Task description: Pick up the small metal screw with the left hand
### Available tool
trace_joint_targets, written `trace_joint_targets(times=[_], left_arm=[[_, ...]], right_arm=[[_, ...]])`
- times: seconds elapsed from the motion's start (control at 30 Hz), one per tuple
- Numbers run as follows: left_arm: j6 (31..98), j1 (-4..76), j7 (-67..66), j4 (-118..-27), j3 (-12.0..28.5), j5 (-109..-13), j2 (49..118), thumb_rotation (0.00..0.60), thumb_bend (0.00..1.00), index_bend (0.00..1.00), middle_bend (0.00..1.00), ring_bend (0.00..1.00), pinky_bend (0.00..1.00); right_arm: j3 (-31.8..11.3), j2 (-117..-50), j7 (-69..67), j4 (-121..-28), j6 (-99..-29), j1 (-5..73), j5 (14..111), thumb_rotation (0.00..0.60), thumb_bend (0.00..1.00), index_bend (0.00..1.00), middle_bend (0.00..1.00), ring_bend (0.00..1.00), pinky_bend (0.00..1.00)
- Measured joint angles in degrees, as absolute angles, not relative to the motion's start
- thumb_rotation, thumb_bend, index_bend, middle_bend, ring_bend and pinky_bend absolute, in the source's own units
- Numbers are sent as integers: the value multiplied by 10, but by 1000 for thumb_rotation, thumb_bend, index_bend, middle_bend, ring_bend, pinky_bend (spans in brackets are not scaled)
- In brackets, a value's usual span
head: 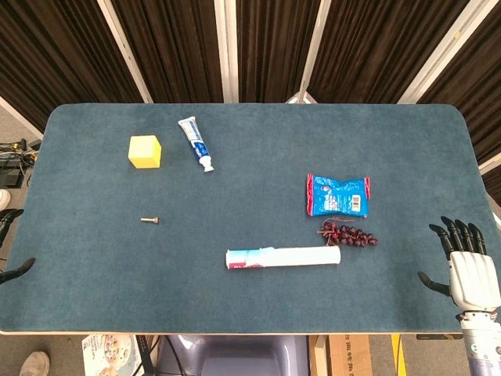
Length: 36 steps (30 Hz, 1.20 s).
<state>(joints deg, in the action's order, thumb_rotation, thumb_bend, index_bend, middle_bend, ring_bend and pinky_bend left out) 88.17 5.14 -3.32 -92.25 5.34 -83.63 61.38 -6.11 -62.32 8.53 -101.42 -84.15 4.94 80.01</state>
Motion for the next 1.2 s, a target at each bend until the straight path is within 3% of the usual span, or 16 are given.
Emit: trace_joint_targets(times=[0.4,0.77,1.2], left_arm=[[887,51,-21,-925,50,-853,613,600,247,179,170,63,50],[849,77,12,-891,55,-854,614,600,244,180,174,63,50],[701,151,70,-846,63,-826,599,600,245,250,188,63,51]], right_arm=[[-59,-625,90,-1017,-845,48,806,600,153,206,115,66,0],[-57,-621,87,-1019,-843,46,804,600,153,206,115,66,0],[-55,-630,105,-1017,-828,52,793,600,154,206,115,66,0]])
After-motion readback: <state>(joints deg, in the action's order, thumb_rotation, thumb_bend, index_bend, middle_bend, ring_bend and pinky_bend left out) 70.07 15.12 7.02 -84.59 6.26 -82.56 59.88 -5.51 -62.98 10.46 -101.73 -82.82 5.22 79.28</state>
